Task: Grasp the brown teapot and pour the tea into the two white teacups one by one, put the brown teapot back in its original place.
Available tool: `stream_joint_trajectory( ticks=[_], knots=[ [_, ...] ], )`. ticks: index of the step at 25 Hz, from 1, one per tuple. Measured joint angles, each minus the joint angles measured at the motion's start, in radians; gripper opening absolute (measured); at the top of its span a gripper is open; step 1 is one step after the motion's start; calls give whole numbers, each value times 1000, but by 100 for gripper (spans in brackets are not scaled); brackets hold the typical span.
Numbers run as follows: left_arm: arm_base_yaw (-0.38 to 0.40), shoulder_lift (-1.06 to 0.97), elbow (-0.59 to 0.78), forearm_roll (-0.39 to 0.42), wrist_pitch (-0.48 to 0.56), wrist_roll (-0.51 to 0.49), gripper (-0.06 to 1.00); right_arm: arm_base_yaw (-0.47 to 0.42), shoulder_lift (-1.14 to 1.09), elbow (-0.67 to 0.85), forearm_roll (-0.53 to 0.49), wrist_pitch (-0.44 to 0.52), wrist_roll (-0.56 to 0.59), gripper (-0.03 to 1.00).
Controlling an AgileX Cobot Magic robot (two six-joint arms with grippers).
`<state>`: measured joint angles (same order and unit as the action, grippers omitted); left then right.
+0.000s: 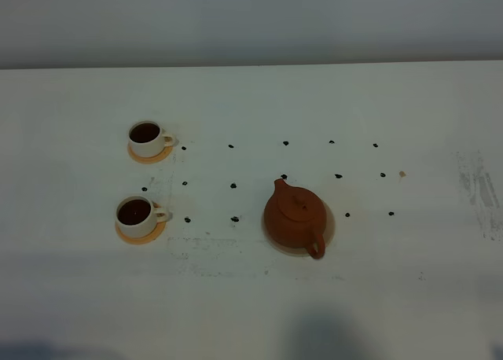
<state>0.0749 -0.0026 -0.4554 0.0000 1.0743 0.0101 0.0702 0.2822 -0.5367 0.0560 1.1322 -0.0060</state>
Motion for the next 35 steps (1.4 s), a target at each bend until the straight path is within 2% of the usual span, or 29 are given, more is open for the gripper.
stream_joint_trajectory(
  ticks=[4, 7, 16, 35],
  knots=[
    [0, 0, 0, 0, 0, 0, 55, -68, -63, 0, 0, 1, -4, 47],
    [0, 0, 0, 0, 0, 0, 55, -86, -124, 5, -2, -4, -18, 47],
    [0, 0, 0, 0, 0, 0, 55, -90, -282, 16, -2, -17, -45, 47],
    [0, 0, 0, 0, 0, 0, 55, -98, -289, 17, 13, -18, -53, 47]
  ],
)
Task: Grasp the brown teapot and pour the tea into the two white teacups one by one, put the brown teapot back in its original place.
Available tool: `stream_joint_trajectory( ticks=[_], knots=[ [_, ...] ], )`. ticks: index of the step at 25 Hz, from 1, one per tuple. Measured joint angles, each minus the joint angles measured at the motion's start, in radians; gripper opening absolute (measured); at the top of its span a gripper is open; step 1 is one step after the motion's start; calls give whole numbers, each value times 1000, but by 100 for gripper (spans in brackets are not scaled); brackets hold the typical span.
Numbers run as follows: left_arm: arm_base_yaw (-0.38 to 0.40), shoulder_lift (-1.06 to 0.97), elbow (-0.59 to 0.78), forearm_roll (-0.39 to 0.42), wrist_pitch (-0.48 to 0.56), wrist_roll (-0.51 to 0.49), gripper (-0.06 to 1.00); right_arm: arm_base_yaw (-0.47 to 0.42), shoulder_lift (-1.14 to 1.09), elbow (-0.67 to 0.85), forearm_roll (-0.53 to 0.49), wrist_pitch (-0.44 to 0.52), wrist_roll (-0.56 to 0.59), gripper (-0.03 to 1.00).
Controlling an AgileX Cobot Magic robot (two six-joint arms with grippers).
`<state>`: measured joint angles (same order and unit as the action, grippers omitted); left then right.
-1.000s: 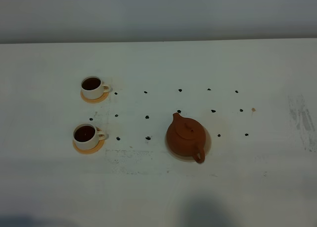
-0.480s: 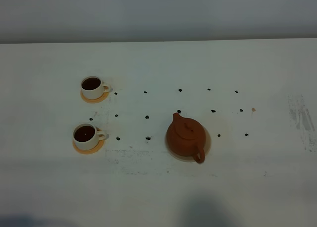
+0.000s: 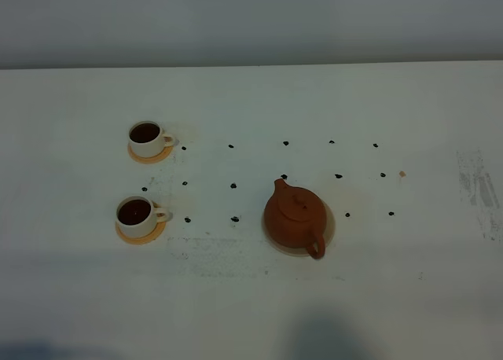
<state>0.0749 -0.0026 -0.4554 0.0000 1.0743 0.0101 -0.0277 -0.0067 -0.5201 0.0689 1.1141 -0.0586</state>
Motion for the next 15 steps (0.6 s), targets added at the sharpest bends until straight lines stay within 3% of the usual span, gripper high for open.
stream_joint_trajectory(
  ticks=[15],
  knots=[
    [0, 0, 0, 0, 0, 0, 55, 0, 0, 0, 4, 0, 0, 47]
  ],
)
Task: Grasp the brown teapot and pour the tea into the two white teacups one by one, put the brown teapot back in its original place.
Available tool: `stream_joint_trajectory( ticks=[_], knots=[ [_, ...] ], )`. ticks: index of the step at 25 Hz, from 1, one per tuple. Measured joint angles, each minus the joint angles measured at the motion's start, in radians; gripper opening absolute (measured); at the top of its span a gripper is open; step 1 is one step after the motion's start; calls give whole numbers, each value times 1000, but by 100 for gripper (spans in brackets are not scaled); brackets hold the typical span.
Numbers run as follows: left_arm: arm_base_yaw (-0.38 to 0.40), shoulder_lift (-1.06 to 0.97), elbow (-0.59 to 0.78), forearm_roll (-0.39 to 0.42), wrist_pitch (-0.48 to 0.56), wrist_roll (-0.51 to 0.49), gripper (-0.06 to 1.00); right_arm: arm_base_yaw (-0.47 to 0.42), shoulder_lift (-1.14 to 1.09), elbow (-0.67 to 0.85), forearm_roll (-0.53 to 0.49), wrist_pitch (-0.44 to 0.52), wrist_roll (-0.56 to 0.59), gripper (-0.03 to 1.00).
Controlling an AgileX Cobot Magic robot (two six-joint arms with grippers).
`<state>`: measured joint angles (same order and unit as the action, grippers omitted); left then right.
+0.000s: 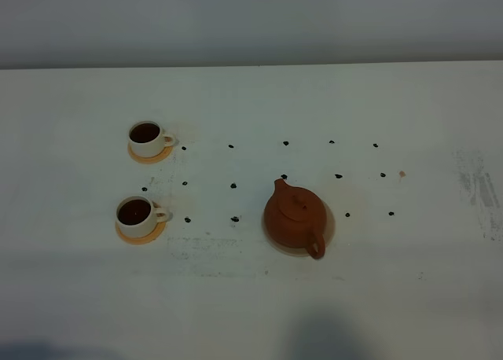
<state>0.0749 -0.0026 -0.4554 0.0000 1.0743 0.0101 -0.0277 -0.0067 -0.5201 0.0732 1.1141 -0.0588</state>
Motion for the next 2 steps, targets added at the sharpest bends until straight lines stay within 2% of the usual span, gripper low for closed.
stream_joint_trajectory(
  ticks=[2],
  knots=[
    [0, 0, 0, 0, 0, 0, 55, 0, 0, 0, 0, 0, 0, 47]
  ],
)
